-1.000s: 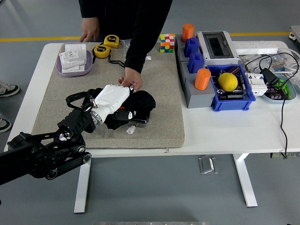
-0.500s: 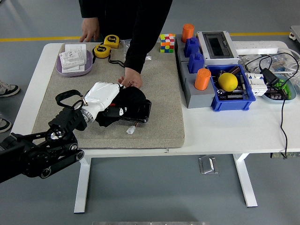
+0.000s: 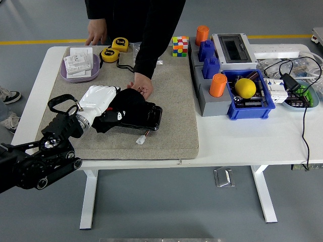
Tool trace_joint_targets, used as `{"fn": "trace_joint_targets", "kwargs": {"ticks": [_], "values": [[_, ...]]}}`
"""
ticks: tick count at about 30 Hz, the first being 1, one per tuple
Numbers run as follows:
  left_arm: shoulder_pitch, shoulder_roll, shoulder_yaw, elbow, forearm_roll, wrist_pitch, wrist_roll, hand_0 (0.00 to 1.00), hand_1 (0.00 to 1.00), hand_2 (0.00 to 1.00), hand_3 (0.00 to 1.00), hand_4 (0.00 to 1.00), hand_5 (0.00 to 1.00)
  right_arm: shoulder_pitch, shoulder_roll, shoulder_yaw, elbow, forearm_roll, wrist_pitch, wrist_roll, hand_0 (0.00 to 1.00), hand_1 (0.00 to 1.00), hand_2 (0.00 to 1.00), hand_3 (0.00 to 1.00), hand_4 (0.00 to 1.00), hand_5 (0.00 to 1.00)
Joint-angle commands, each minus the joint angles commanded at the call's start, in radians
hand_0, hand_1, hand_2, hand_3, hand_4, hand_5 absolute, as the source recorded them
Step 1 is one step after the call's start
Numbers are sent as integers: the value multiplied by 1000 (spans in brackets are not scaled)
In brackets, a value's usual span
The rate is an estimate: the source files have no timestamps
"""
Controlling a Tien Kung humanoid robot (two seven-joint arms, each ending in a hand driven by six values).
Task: Pick the rag up,wipe the panel,place it on the desk
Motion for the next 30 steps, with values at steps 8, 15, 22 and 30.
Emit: {"fn": "trace_joint_targets", "kwargs": {"ticks": [8, 15, 22, 30], "values": [[6, 15, -8, 6, 1, 0, -1, 317, 258, 333, 551, 495, 138, 1, 1, -4, 0, 6, 0, 2, 793, 698, 722, 664, 998, 495], [13, 33, -21, 18, 1, 1, -2, 317, 258, 333, 551, 495, 136, 0, 1, 6, 0, 0, -1, 0, 793, 699, 722, 664, 998, 495], [23, 49, -40, 24, 8, 0, -2, 317, 258, 333, 551, 496, 139, -1, 1, 4, 0, 3, 0, 0, 793, 698, 722, 664, 998, 495], [32, 60, -54, 35, 11, 0, -1, 318, 257, 333, 551, 496, 139, -2, 3, 4, 0, 2, 0, 0, 793, 697, 722, 665, 998, 496]]}}
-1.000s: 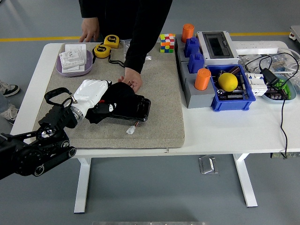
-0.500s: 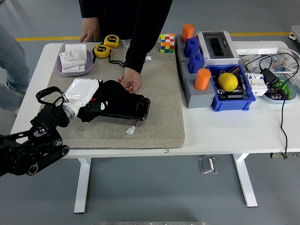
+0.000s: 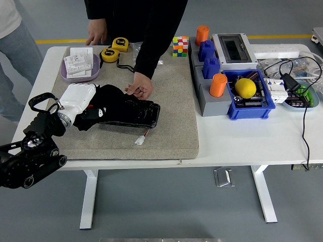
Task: Pick the rag up,wipe the panel,place it on the desk
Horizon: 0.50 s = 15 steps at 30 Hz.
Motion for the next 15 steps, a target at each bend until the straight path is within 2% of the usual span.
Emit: {"fn": "trace_joint_targets", "kwargs": {"ticks": [15], "values": [[8, 22, -32, 8, 8, 2, -2, 318, 257, 333, 552, 497, 140, -1, 2, 1, 0, -1, 1, 0, 793, 697, 721, 664, 998, 497]]}}
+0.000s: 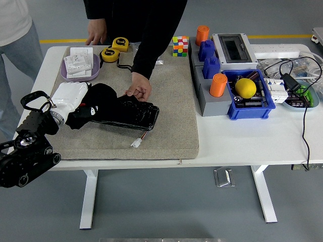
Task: Pick the rag up,wipe the panel,place it on the desk
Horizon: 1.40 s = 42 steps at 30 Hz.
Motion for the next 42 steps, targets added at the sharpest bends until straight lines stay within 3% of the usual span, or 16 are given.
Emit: {"fn": "trace_joint_targets", "kwargs": {"ticks": [16, 30, 42], "values": [[4, 6, -17, 19, 6, 2, 0, 317, 257, 333, 551, 497, 140, -1, 1, 3, 0, -1, 2, -1, 793, 697, 721, 665, 998, 499], [-10, 1, -25, -31, 33, -11, 22, 316, 257, 333, 552, 498, 142, -1, -2, 13, 0, -9, 4, -1, 794, 697, 722, 666, 998, 503], [-19, -28, 21, -44, 25, -10, 26, 316, 257, 333, 551, 498, 143, 1, -4, 17, 0, -13, 4, -1, 794, 698, 721, 667, 998, 505]]}}
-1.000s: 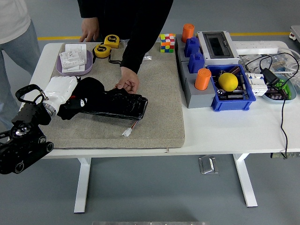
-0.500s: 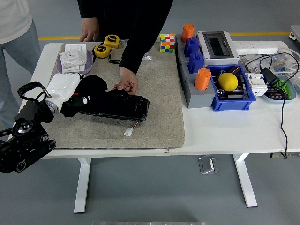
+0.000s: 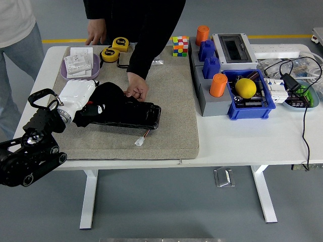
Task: Pick the rag up,wipe the panel,place it on the desk
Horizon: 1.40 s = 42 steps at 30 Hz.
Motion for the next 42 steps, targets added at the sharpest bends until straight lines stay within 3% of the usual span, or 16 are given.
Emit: {"fn": "trace_joint_targets", "kwargs": {"ticks": [23, 42], "values": [[-45, -67, 107, -44, -19, -4, 18, 316, 257, 333, 552, 498, 142, 2, -10, 54, 0, -58, 0, -16, 794, 697, 722, 667, 998, 508], [-79, -116, 171, -75, -29, -11, 35, 316, 258, 333, 552, 496, 140, 6, -14, 40, 0, -54, 1, -16, 792, 697, 722, 668, 998, 509]]}}
